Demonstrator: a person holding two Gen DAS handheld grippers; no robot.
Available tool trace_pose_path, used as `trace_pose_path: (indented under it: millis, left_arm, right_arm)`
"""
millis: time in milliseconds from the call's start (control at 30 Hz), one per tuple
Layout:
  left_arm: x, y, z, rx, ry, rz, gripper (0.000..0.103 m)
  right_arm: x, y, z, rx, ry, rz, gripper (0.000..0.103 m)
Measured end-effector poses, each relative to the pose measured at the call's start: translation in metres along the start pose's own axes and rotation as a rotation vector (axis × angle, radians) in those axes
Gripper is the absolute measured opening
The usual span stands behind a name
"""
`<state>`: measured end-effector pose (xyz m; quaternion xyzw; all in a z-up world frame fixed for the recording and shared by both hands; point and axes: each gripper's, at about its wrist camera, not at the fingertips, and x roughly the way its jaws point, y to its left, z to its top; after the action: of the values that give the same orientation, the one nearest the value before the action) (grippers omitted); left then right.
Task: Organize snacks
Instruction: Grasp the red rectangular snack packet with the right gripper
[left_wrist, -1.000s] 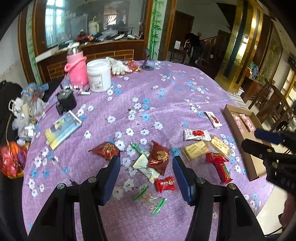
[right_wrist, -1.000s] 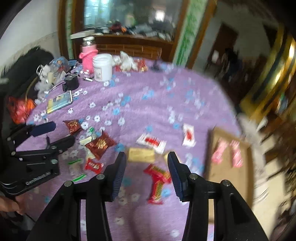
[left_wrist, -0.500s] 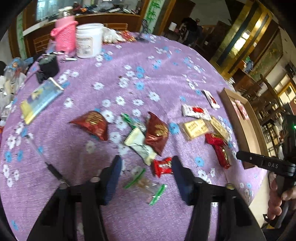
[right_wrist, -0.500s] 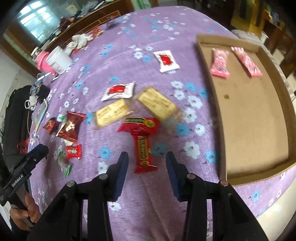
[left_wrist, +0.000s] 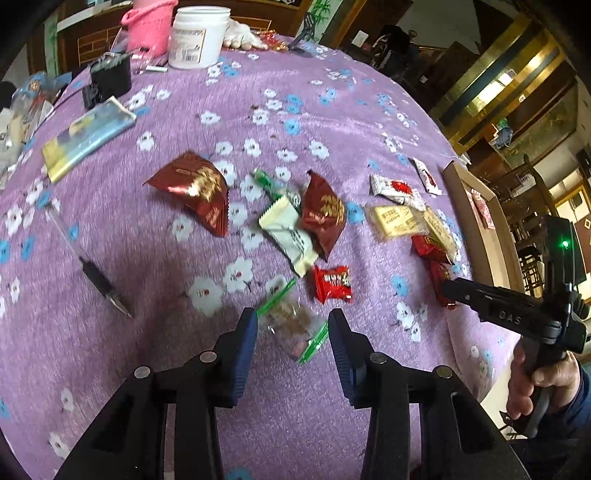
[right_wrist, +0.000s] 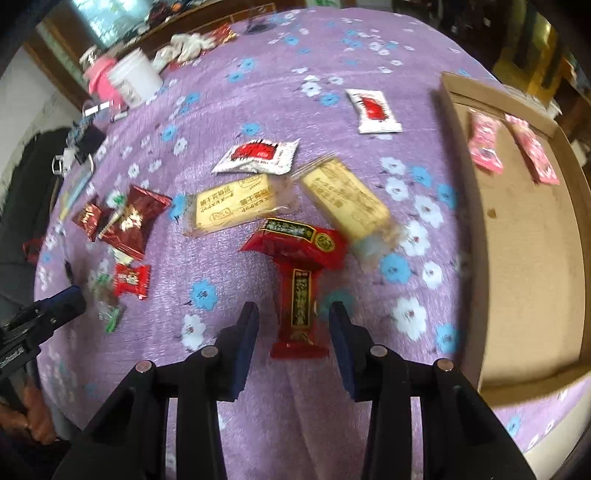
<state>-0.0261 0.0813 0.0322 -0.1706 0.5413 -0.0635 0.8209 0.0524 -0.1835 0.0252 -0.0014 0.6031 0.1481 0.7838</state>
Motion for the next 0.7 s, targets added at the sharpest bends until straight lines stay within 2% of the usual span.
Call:
trace_pose_path:
  millis: [100, 133, 233, 400, 433, 500, 533, 700]
  left_arm:
    - [0.006, -0.006, -0.004, 0.023, 0.01, 0.033, 0.042]
    - [0.007, -0.008, -0.004, 0.032, 0.011, 0.047, 0.042]
    - [0.016, -0.011, -0.003, 0.048, 0.022, 0.082, 0.054]
    - [0.029, -0.018, -0.003, 0.094, 0.001, 0.131, 0.054]
    - [0.03, -0.022, -0.002, 0.112, -0.007, 0.147, 0.051]
    - [0.033, -0.026, -0.003, 0.142, -0.037, 0.185, 0.031]
    - [0.034, -0.028, -0.004, 0.154, -0.049, 0.208, 0.028]
    - [0.031, -0.029, -0.005, 0.14, -0.069, 0.186, 0.028]
  right_arm:
    - [0.012, -0.001, 0.003, -0.014, 0.018, -0.032, 0.02]
    - [0.012, -0.001, 0.002, -0.022, 0.008, -0.033, 0.019]
    - [0.011, -0.002, 0.002, -0.035, 0.006, -0.028, 0.018]
    - [-0.003, -0.002, -0.003, -0.064, -0.026, -0.009, 0.018]
    - [-0.007, -0.002, -0.003, -0.074, -0.038, -0.01, 0.018]
    - [-0.015, -0.003, -0.003, -0.08, -0.054, -0.006, 0.018]
    - [-0.019, -0.004, -0.003, -0.083, -0.06, -0.006, 0.018]
    - [-0.036, 0.0, -0.005, -0.133, -0.114, -0.049, 0.018]
